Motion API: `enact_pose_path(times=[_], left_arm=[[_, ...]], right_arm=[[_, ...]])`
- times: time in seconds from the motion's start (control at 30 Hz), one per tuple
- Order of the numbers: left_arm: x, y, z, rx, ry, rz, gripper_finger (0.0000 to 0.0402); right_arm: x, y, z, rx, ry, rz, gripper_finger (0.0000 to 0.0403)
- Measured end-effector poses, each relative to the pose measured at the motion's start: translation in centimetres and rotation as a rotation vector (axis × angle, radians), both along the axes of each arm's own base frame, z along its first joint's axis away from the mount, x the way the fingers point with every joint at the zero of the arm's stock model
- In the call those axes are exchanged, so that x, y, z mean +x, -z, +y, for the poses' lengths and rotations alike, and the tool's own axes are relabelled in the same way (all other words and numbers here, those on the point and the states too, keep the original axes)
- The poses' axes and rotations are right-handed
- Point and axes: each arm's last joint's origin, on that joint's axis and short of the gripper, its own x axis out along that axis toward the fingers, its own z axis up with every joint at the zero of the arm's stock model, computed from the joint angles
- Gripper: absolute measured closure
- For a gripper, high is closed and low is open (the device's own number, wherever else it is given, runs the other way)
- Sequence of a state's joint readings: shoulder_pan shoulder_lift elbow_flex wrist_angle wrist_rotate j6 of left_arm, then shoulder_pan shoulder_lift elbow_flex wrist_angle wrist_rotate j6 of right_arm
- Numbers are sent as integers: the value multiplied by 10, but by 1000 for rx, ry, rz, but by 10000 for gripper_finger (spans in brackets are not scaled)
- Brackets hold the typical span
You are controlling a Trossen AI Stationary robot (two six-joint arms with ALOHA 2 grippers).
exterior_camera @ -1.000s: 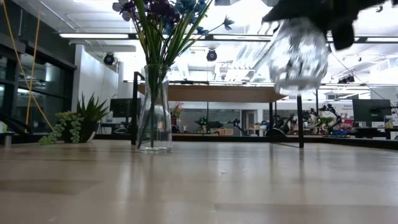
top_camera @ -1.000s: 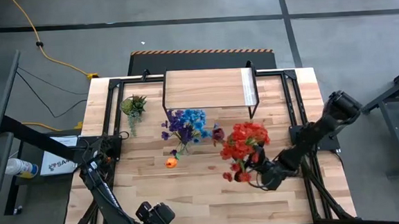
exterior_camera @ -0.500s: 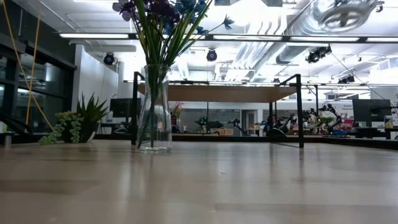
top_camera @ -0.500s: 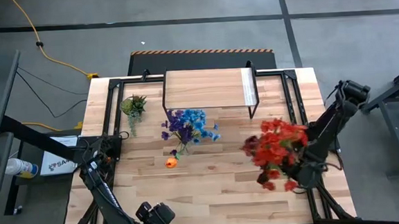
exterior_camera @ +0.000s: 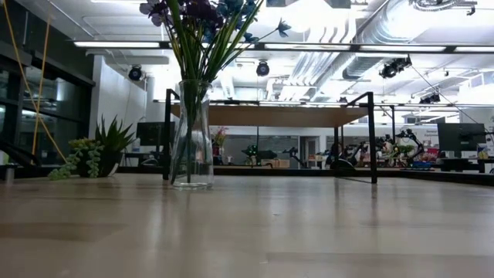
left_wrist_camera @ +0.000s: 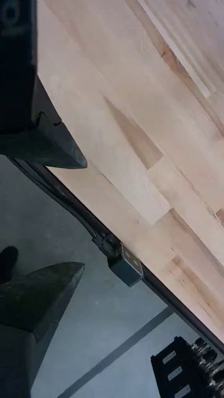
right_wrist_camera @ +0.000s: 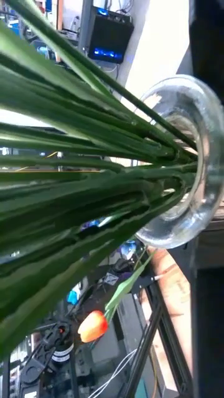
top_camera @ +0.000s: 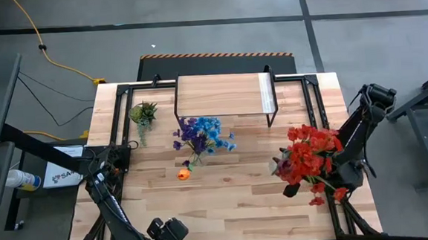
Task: Pick and place flowers into a vace then onto a shelf
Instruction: Put the right transparent crystal vase with flowers on the shelf
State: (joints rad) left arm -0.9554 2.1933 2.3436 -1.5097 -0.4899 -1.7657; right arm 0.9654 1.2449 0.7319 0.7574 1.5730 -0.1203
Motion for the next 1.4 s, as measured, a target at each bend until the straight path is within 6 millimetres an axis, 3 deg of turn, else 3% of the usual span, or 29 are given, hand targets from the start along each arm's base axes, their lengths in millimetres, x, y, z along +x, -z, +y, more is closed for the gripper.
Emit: enact_pose_path(times=[0.7,1.4], left_arm=[[0,0,1,8,-22,-23,110],[1,-1,2,55,-12,-65,110]], right_arm=[[-10,-41,-32,-7,49,6,256],[-3,-137,-45,-140,107,107,256]])
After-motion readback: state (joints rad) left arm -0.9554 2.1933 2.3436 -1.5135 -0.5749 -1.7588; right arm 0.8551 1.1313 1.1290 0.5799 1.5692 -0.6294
